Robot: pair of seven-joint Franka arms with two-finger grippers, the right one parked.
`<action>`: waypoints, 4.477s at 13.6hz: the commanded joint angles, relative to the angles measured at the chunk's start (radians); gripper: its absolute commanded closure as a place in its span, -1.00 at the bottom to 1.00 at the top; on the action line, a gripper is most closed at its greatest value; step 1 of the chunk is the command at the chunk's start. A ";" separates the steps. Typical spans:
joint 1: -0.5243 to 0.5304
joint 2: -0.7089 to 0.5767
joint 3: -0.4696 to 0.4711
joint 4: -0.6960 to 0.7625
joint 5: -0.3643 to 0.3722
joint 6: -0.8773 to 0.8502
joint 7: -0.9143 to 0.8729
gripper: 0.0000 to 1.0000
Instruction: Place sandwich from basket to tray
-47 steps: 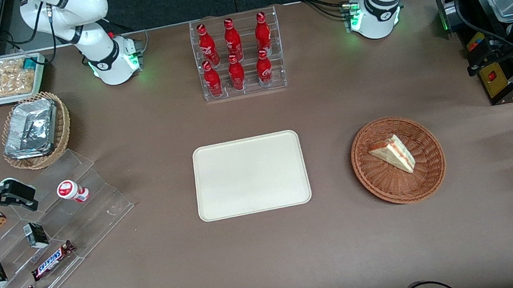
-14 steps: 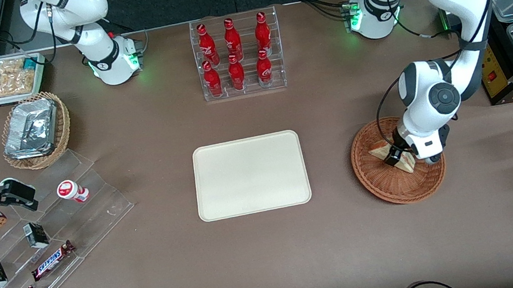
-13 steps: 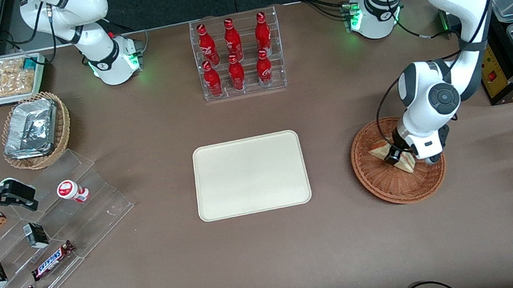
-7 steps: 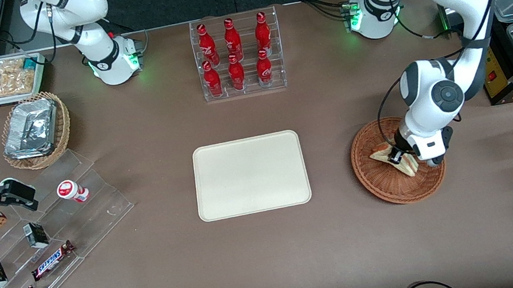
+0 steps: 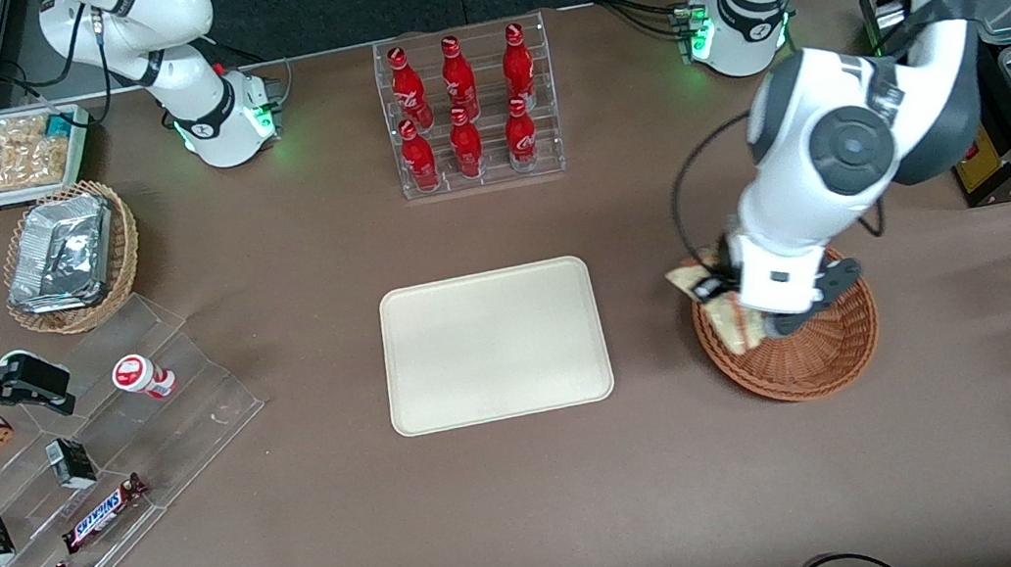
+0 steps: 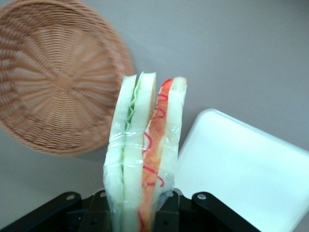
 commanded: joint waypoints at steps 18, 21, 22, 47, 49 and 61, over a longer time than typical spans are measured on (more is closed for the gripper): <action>-0.446 0.653 0.013 0.406 0.179 0.269 -0.132 0.47; -0.446 0.642 0.013 0.408 0.189 0.266 -0.145 -1.00; -0.443 0.627 0.014 0.408 0.189 0.254 -0.143 -1.00; 0.426 -0.385 0.016 -0.046 0.014 -0.435 0.855 -1.00; 0.426 -0.384 0.028 -0.002 0.023 -0.470 0.854 -1.00; 0.270 -0.381 0.148 0.084 0.052 -0.506 0.837 -1.00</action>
